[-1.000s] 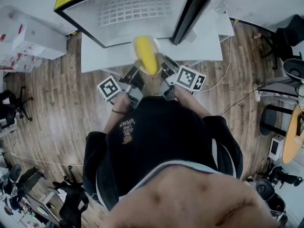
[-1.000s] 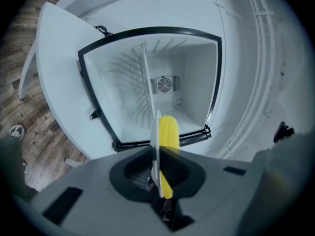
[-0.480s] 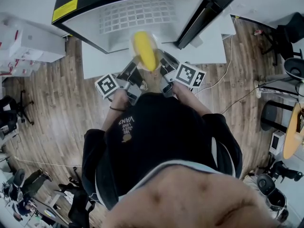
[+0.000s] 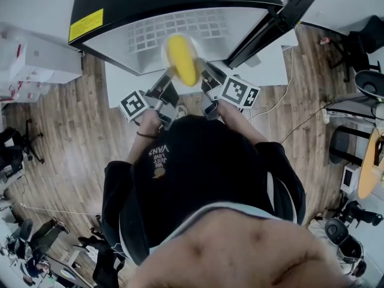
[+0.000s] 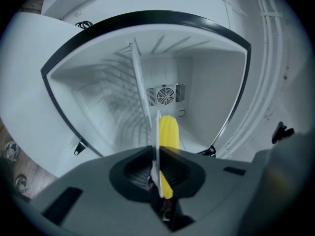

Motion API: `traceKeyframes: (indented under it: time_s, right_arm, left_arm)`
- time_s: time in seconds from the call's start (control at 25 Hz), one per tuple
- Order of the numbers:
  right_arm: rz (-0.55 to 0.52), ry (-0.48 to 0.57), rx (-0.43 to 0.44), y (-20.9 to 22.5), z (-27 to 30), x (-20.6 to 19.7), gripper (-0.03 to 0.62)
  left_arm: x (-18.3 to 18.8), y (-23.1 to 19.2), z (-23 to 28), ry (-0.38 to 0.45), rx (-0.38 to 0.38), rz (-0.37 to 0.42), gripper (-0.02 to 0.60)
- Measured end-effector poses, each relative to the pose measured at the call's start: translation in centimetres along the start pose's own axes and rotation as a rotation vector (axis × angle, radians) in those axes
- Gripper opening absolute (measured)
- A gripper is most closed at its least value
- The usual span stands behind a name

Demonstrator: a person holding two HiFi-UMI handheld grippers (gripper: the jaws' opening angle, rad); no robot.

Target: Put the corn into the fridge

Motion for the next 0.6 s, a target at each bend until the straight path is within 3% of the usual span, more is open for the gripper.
traceKeyframes:
  time_s: [0.6]
  right_arm:
    - [0.005, 0.011, -0.034, 0.3, 3.2, 1.1, 0.027]
  left_arm:
    - [2.6, -0.3, 2.5, -0.024, -0.001, -0.032, 0.035]
Point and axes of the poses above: the fingertips, and each gripper's own axes: z forward along the fingers, y to its right, x out of its top, the point moved 2 cm from there along -z, backward along the fingers, and after that the axes turned 11 degrees about y, right-handed, at the moved point
